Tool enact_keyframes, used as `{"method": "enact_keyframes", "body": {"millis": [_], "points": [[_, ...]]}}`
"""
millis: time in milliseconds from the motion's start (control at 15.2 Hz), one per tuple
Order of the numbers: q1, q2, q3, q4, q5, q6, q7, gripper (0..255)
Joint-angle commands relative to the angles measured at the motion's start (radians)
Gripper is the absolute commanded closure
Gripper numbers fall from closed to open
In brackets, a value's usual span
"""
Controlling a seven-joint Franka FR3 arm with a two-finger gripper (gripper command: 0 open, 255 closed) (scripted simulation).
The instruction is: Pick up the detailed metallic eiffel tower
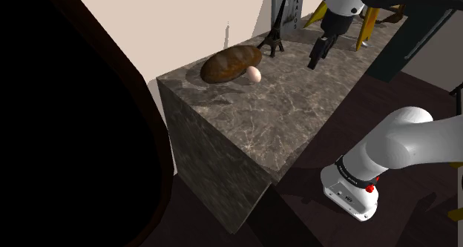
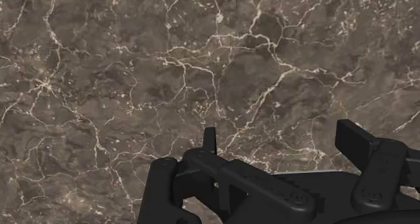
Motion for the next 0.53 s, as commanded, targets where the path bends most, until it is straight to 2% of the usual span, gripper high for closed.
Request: {"method": "enact_keyframes", "body": {"millis": [0, 462], "points": [[0.000, 0.000, 0.000, 0.000, 0.000, 0.000, 0.000, 0], [-0.017, 0.034, -0.152, -0.120, 0.011, 0.402, -0.149, 0]]}}
